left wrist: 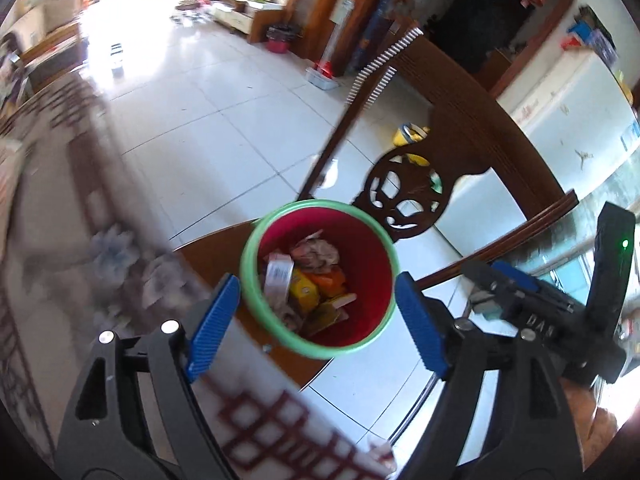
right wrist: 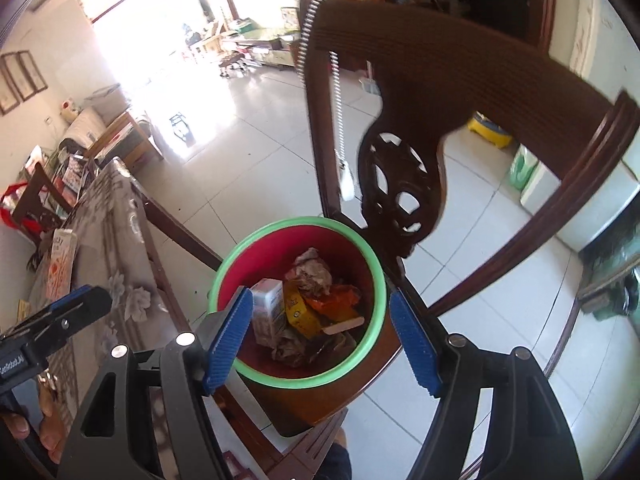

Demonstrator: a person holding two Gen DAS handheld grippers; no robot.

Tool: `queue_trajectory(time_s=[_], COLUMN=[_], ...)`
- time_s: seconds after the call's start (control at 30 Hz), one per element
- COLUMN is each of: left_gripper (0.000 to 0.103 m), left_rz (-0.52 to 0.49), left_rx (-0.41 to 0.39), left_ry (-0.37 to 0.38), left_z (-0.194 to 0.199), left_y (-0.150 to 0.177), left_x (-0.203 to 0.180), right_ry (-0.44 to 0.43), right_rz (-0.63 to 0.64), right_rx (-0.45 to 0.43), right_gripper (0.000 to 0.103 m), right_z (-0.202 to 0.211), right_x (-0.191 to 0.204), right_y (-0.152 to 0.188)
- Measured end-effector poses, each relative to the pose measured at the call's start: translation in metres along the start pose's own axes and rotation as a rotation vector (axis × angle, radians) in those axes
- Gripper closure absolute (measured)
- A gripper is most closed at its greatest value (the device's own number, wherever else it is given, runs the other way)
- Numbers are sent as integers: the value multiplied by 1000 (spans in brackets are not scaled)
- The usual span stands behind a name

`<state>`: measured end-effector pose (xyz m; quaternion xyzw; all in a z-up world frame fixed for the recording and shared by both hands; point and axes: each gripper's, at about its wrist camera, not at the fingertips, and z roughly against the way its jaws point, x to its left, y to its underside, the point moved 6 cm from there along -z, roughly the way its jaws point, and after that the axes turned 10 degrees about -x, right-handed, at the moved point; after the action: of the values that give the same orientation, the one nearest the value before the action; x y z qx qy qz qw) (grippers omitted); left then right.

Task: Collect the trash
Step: 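Open both tools over the red bin to drop newspaper and milk carton, then grasp the white paper cup with the left tool while the right tool grasps the snack wrapper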

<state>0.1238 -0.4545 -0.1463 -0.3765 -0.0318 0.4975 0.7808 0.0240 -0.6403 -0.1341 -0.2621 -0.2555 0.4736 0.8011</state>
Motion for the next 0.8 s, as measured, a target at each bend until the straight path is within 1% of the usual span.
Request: queue_trajectory(time_s=[0.03, 0.17, 0.33, 0.5, 0.6, 0.8], left_gripper=[26, 26, 25, 25, 25, 25], left_rz=[22, 86, 191, 307, 378, 488], left_rx=[-11, -57, -119, -154, -177, -215], left_ry=[-16, -85, -207, -316, -383, -528], left_z=[11, 54, 113, 163, 198, 265], left_y=[3, 15, 39, 70, 94, 141], left_x=[9, 46, 106, 162, 196, 261], right_ry=[-10, -71, -150, -237, -290, -378], right_rz=[17, 87, 166, 255, 316, 420], right_rx=[-7, -19, -6, 29, 45, 103], right_gripper=[31, 29, 29, 29, 29, 29], right_z=[3, 11, 15, 17, 23, 33], right_x=[8, 47, 98, 159, 200, 269], right_y=[-1, 0, 13, 33, 48, 88])
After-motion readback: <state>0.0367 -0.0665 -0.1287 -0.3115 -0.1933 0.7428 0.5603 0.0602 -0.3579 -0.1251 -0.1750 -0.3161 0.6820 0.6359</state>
